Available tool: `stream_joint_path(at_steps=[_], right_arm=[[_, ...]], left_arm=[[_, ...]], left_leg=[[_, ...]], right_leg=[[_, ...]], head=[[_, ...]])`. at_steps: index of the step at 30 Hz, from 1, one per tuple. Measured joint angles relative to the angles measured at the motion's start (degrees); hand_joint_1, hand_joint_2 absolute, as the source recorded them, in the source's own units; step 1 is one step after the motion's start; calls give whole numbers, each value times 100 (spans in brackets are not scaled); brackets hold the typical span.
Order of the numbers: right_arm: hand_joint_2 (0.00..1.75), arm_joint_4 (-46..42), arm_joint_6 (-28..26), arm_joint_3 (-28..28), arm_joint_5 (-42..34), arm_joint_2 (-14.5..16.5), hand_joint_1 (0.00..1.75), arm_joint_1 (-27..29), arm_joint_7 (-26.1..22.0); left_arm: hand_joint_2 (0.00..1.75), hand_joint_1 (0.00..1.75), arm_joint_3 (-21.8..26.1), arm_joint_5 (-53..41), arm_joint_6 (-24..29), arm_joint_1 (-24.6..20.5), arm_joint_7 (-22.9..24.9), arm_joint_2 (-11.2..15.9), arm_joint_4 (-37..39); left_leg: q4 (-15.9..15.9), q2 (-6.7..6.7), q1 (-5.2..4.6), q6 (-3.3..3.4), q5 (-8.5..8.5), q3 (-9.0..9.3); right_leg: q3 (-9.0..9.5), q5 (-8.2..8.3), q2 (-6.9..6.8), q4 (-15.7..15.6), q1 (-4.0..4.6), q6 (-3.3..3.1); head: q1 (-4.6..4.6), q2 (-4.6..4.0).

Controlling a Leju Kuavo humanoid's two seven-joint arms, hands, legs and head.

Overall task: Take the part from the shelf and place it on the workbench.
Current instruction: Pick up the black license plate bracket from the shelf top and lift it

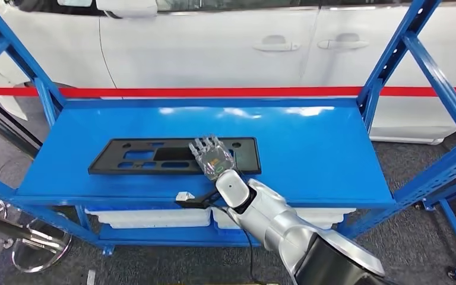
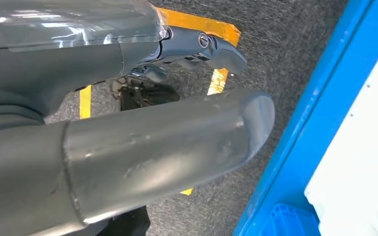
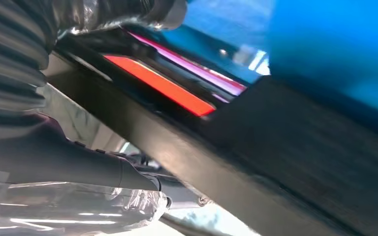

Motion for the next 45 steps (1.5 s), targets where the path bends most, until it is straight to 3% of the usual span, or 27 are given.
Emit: stream_joint_path(at_steps=[2, 3, 4, 5, 8, 10, 12, 14, 17, 18, 19, 20, 21, 22, 24, 25, 29, 31, 33, 34, 35, 37, 39, 40, 43, 45], right_arm=[[175, 37, 35, 0, -5, -1, 175, -4, -1], [175, 59, 50, 0, -5, -1, 175, -3, -3], [175, 75, 57, 0, -3, -1, 175, -5, -6], [175, 87, 65, 0, 1, 0, 175, -12, -10], [175, 105, 81, -1, 18, 3, 175, -49, -47], [175, 118, 78, -4, 23, 3, 175, -65, -77], [175, 125, 66, -10, 23, 2, 175, -72, -103], [175, 128, 55, -22, 23, 1, 175, -80, -133], [175, 134, 61, -39, 24, -3, 175, -74, -174], [175, 138, 64, -45, 25, -5, 175, -63, -185], [175, 144, 65, -52, 27, -7, 175, -53, -198], [175, 148, 64, -60, 30, -8, 175, -48, -213], [175, 150, 60, -71, 32, -8, 175, -46, -230], [175, 150, 55, -86, 32, -7, 175, -50, -246], [175, 147, 19, -125, 11, -3, 175, -58, -282], [175, 144, -19, -148, -18, -1, 175, -59, -308], [175, 107, -313, -344, -345, 2, 175, -52, -559], [175, 64, -443, -514, -581, 0, 175, -40, -741], [175, 24, -544, -687, -798, -6, 175, -4, -909], [175, 6, -576, -766, -873, -9, 175, 17, -970], [175, -12, -598, -828, -935, -10, 175, 32, -1027], [175, -69, -667, -932, -1109, -11, 175, 52, -1200], [175, -185, -826, -1048, -1409, -13, 175, 71, -1524], [175, -288, -924, -1131, -1598, -15, 175, 86, -1741], [175, -654, -1074, -1389, -1988, -23, 175, 135, -2193], [175, -847, -1079, -1518, -2079, -37, 175, 154, -2263]], left_arm=[[0, 0, 0, 15, -7, 12, -9, 16, 1], [0, 0, 0, 20, -15, 25, -13, 23, 1], [0, 0, 0, 25, -40, 38, -21, 25, 1], [0, 0, 0, 30, -91, 48, -40, 28, 1], [0, 0, 0, 34, -341, 53, -180, 40, 0], [0, 0, 0, 19, -461, 58, -303, 43, 1], [0, 0, 0, 6, -522, 72, -399, 44, 1], [0, 0, 0, 1, -562, 78, -479, 46, 0], [0, 0, 0, -11, -638, 81, -598, 51, -1], [0, 0, 0, -19, -679, 85, -638, 55, -1], [0, 0, 0, -29, -727, 88, -671, 56, -1], [0, 0, 0, -38, -773, 89, -694, 58, -1], [0, 0, 0, -48, -810, 89, -707, 59, -1], [0, 0, 0, -56, -831, 88, -704, 59, -1], [0, 0, 0, -74, -814, 83, -677, 59, -1], [0, 0, 0, -82, -785, 82, -657, 60, -1], [0, 0, 0, -69, -705, 89, -509, 70, 1], [0, 0, 0, -52, -688, 95, -401, 82, 0], [0, 0, 0, -39, -678, 112, -282, 90, 1], [0, 0, 0, -34, -678, 125, -234, 92, 1], [0, 0, 0, -33, -679, 135, -199, 92, 1], [0, 0, 0, -33, -679, 140, -109, 101, 1], [0, 0, 0, -19, -672, 140, 54, 113, 1], [0, 0, 0, -6, -665, 142, 154, 117, 1], [0, 0, 0, 26, -633, 174, 340, 121, 1], [0, 0, 0, 30, -605, 190, 380, 121, 1]], left_leg=[[755, 1, 11, -52, -350, -345], [1068, 1, 15, -69, -444, -499], [1198, 2, 16, -77, -431, -570], [1091, 2, 18, -77, -303, -529], [-28, 5, 10, -32, 238, -5], [-402, -2, -16, 24, 310, 171], [-431, -7, -21, 93, 320, 178], [-477, 9, 2, 172, 353, 195], [-499, 31, 5, 246, 372, 193], [-495, 34, 0, 250, 372, 187], [-488, 33, -2, 250, 371, 182], [-479, 29, -2, 248, 369, 181], [-469, 24, -2, 242, 364, 184], [-457, 17, -2, 231, 356, 187], [-421, 6, -25, 190, 337, 170], [-410, 3, -35, 166, 332, 158], [-324, 4, -18, 44, 253, 107], [160, 7, -1, -16, -42, -112], [935, 8, 6, -61, -383, -471], [1192, 8, 8, -72, -445, -597], [1219, 9, 8, -74, -381, -616], [601, 12, 9, -56, 25, -336], [-134, 10, -9, -14, 301, 16], [-316, 7, -22, 11, 334, 96], [-392, 3, -26, 97, 323, 107], [-434, 6, 5, 178, 347, 123]], right_leg=[[-5, -3, -5, 7, 2, -18], [-8, -7, -6, 15, 3, -22], [-9, -12, -5, 24, 4, -25], [-5, -19, -3, 32, 3, -24], [21, -49, 2, 49, 13, 13], [9, -45, 6, 50, 29, 62], [-2, -32, 13, 40, 37, 119], [-49, -141, 10, 169, 35, 173], [-471, -654, 3, 1097, 10, 225], [-630, -778, 3, 1432, 3, 233], [-710, -794, 2, 1599, -1, 236], [-688, -703, 2, 1560, -3, 232], [-555, -522, 1, 1302, -4, 220], [-357, -318, 1, 909, -4, 200], [-46, -102, 3, 264, 11, 158], [10, -88, 5, 127, 19, 142], [21, -65, 7, 49, 8, 37], [29, -46, 1, 23, -8, -8], [23, -49, 0, 28, 0, -25], [23, -53, 1, 32, 3, -29], [27, -59, 3, 37, 5, -29], [43, -81, 11, 52, 4, -18], [38, -101, 24, 73, 20, 15], [22, -103, 31, 81, 29, 37], [-12, -110, 38, 86, 39, 112], [-85, -260, 27, 272, 43, 168]], head=[[0, 0], [1, 0], [1, 0], [1, -1], [1, -1], [1, 0], [1, 0], [2, 0], [2, 0], [2, 0], [1, 0], [2, 0], [1, 0], [2, 0], [1, 0], [1, 0], [0, 0], [0, 0], [1, 0], [1, 0], [1, 0], [1, 0], [1, 0], [1, 0], [0, 0], [1, 0]])
